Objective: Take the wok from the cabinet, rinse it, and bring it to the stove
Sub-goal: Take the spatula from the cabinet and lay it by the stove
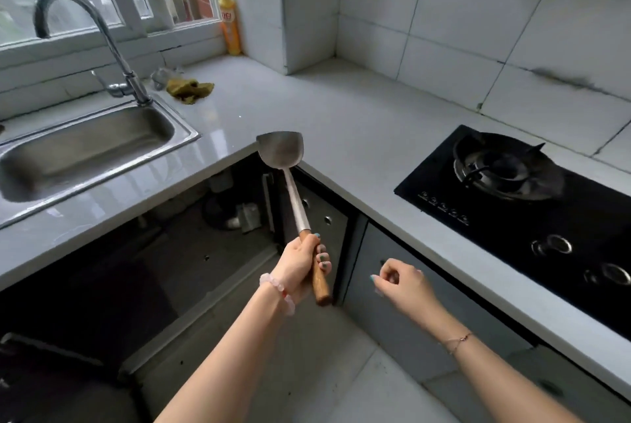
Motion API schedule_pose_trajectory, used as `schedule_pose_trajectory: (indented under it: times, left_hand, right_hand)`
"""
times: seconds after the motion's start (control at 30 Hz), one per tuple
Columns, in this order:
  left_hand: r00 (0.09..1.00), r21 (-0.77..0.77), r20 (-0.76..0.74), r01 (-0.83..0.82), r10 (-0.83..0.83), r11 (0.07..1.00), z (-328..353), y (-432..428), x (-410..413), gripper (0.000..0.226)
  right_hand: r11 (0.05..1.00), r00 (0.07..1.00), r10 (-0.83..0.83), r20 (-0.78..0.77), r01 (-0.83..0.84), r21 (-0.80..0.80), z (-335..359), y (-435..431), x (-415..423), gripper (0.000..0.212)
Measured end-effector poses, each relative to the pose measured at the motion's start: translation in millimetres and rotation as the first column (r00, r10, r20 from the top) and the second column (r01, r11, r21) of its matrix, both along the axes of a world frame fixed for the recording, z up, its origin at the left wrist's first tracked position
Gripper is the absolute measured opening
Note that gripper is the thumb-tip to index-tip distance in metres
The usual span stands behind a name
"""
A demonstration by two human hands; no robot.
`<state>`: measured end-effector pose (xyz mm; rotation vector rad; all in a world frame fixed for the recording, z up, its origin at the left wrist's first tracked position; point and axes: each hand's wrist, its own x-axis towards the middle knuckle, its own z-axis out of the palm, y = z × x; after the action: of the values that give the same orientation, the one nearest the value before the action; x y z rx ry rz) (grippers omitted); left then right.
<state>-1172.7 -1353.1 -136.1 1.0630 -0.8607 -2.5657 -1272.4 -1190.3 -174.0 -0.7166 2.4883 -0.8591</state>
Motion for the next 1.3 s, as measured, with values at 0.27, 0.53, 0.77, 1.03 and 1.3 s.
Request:
schedule_pose_trajectory:
  times: [0.27, 0.53, 0.77, 1.03, 1.3]
  left_hand:
    - [0.977, -0.274, 0.059, 0.214, -0.206, 0.938, 22.9, 59.6, -41.5, 0.03]
    - [0.911, -0.31, 0.032, 0.4, -0.411, 0.863, 19.7, 128.4, -97.5, 0.029]
    - [0.84, -0.317, 0.045, 0.525, -0.541, 0.79, 22.4, 197.6, -138.0, 0.03]
    - [0.741, -0.318, 0.06, 0.65, -0.669, 0.69, 22.7, 316.4, -167.0, 0.032]
    - [0.628, -0.334, 0.075, 0.747, -0.774, 0.574, 28.9, 449.1, -184.6, 0.031]
  right_hand:
    - [0.893, 0.947, -0.184, 0.264, 0.273, -0.357, 36.8, 76.3, -39.8, 0.025]
    - [0.728, 0.858, -0.371, 0.356, 0.506, -0.462, 59.8, 178.1, -75.4, 0.027]
    - [0.627, 0.794, -0.478, 0.376, 0.608, -0.487, 55.7, 268.9, -89.3, 0.028]
    - [0.498, 0.698, -0.58, 0.42, 0.712, -0.495, 45.0, 375.0, -82.6, 0.029]
    - [0.307, 0.55, -0.723, 0.418, 0.798, -0.518, 43.1, 490.9, -48.3, 0.032]
